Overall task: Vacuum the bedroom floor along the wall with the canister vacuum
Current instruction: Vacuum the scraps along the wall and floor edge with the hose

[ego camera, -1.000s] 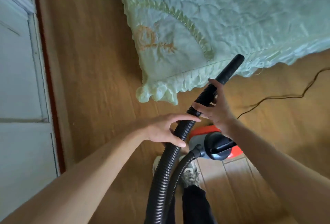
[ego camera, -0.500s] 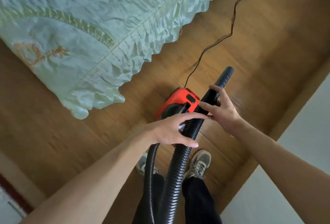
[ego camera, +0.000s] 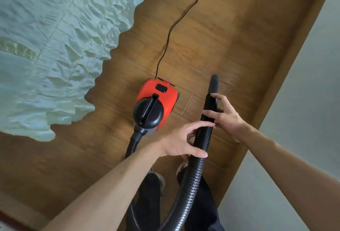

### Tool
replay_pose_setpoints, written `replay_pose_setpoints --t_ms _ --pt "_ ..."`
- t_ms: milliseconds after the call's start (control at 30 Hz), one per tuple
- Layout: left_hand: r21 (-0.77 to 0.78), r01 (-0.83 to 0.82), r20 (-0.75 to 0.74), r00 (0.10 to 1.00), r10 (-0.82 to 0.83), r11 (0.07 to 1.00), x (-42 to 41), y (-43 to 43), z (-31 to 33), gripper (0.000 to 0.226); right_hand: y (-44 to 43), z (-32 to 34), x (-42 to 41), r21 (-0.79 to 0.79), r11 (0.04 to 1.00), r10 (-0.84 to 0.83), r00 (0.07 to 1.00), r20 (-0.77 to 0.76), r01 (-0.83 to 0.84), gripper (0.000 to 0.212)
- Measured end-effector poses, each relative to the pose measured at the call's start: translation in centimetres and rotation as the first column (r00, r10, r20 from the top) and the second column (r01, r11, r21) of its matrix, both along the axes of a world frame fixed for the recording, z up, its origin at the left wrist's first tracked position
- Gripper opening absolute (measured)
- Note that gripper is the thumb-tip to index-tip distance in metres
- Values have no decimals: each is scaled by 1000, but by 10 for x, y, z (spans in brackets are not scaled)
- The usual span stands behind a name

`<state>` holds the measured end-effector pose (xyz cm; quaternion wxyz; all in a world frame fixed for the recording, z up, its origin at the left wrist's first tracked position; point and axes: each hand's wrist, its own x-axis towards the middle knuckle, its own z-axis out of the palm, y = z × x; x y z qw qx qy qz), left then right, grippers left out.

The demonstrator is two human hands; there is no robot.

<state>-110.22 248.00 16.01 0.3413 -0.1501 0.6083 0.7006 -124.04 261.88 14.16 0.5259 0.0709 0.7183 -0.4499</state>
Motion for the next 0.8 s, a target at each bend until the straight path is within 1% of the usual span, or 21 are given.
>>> replay_pose_setpoints --t_ms 167,300,500,567,600,633,667,700,733,767,800 --pt "-27 -17 69 997 19 999 -12 31 -26 76 27 -35 -14 14 1000 7 998 56 -8 64" --pt "-67 12 113 994 -4 998 -10 41 -51 77 36 -67 -16 10 1000 16 991 134 -18 65" --pt "-88 51 189 982 -33 995 0 40 -83 77 30 -110 -12 53 989 126 971 203 -139 69" --pt "-98 51 211 977 -29 994 7 38 -92 78 21 -126 -10 96 961 235 952 199 -257 74" --pt "-98 51 226 974 -27 994 11 37 -96 79 15 -134 -10 149 913 355 921 163 -379 78" --pt "-97 50 243 970 -25 994 15 36 -100 79 7 -142 -11 221 822 513 851 114 -525 84" --pt "-97 47 260 965 -20 994 19 35 -105 79 -2 -149 -11 284 702 665 744 69 -653 91" --pt "-97 42 273 962 -14 994 22 34 -108 79 -14 -155 -10 327 588 778 628 25 -740 96" --pt "-101 37 280 960 -8 994 26 33 -111 80 -28 -159 -8 345 502 848 529 -18 -793 100" --pt "-106 35 287 958 -4 994 29 33 -115 80 -43 -163 -5 346 448 887 458 -55 -825 103" --pt "-111 33 290 957 1 993 32 33 -118 80 -57 -169 -1 340 413 908 410 -83 -845 106"
